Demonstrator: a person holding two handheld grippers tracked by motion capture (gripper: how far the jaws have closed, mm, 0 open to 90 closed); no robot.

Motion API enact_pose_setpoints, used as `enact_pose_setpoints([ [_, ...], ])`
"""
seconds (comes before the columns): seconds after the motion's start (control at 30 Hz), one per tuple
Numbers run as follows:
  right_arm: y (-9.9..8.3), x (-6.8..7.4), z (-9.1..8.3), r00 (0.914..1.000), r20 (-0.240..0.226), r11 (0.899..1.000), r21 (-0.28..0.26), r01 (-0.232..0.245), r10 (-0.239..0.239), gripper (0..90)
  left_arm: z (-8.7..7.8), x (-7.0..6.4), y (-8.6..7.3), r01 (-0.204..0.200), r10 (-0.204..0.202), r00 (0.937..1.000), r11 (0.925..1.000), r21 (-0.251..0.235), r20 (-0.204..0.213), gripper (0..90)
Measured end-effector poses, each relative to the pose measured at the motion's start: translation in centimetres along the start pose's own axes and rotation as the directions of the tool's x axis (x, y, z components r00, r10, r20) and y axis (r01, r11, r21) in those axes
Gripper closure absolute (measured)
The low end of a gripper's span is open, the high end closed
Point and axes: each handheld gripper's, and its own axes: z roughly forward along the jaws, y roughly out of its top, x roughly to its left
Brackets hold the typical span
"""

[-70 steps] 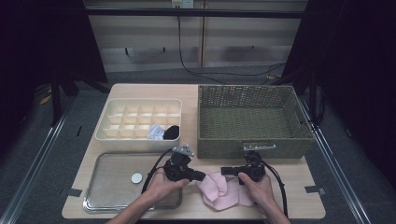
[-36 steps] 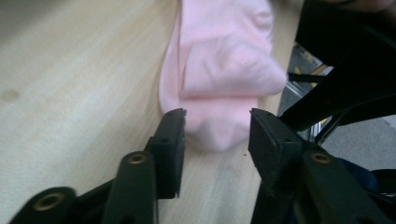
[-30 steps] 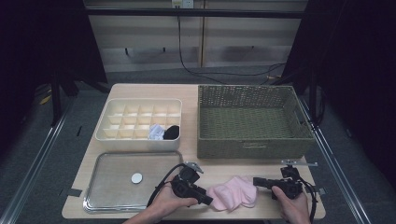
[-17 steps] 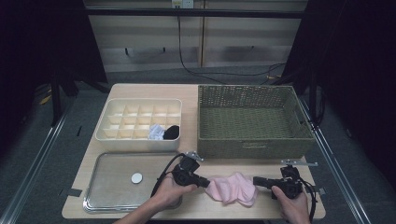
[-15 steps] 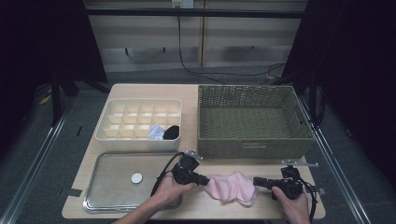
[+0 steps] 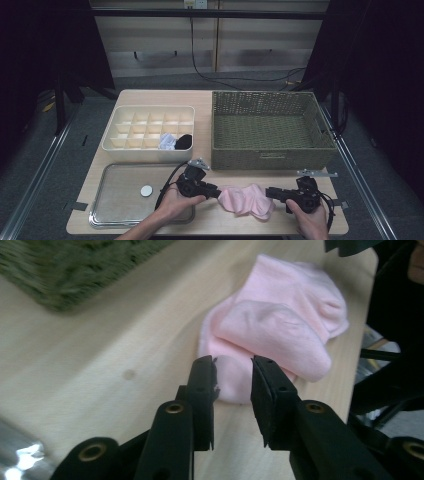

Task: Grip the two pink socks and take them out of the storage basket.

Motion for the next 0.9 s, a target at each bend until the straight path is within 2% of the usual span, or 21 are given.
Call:
enact_pose_setpoints([
  [0.1,0.5,1.0,1.2,0.9993,-0.031,1.0,0.015,0.019,-0.019,73.2,0.8,0.2,-0.3,0.003,-0.003,1.0,0.9997,0.023,-0.008,71.4],
  [0.17,0.8,1.7,2.2,0.9983,-0.05,0.999,0.037,0.032,-0.031,72.2,0.9,0.4,-0.5,0.024,-0.024,0.9997,0.9997,0.005,-0.001,69.2],
  [0.27,1.0,2.4,3.7,0.9956,-0.085,0.997,0.069,0.046,-0.04,69.9,0.9,0.5,-0.5,0.025,-0.025,0.9997,0.9997,0.005,-0.002,65.1],
  [0.33,0.9,2.6,4.6,0.9951,-0.089,0.995,0.091,0.05,-0.042,67.8,0.9,0.5,-0.5,0.035,-0.035,0.9993,0.9994,-0.004,-0.008,61.8],
  [0.37,0.8,2.6,4.9,0.9949,-0.093,0.994,0.101,0.049,-0.04,67.4,0.8,0.6,-0.4,0.042,-0.042,0.9991,0.999,-0.013,0.004,58.6],
  [0.5,0.5,2.6,5.8,0.9946,-0.101,0.992,0.12,0.032,-0.02,64.5,0.6,1.1,-0.3,0.055,-0.055,0.9984,0.9984,-0.017,-0.016,56.8],
  [0.57,0.4,2.5,6.0,0.9929,-0.119,0.99,0.136,0.025,-0.009,68.6,0.7,1.4,-0.4,0.056,-0.056,0.9982,0.9984,-0.003,-0.022,56.8],
  [0.63,0.3,2.6,6.3,0.991,-0.134,0.989,0.142,0.025,-0.006,81.1,0.5,1.5,-0.5,0.065,-0.065,0.9976,0.9978,-0.014,-0.022,56.9],
  [0.7,0.5,2.8,6.3,0.9886,-0.151,0.99,0.14,0.023,-0.001,88.0,0.1,1.5,-0.5,0.066,-0.067,0.9977,0.9976,-0.021,-0.015,56.9],
  [0.8,1.0,3.4,6.3,0.9834,-0.182,0.992,0.126,0.027,-0.004,90.0,-0.4,1.6,-0.5,0.066,-0.067,0.9975,0.9973,-0.031,-0.022,56.9],
  [0.9,1.4,4.2,6.9,0.9778,-0.207,0.991,0.124,0.058,-0.031,90.0,-1.0,2.0,-0.5,0.08,-0.081,0.9964,0.9955,-0.051,-0.025,56.8],
])
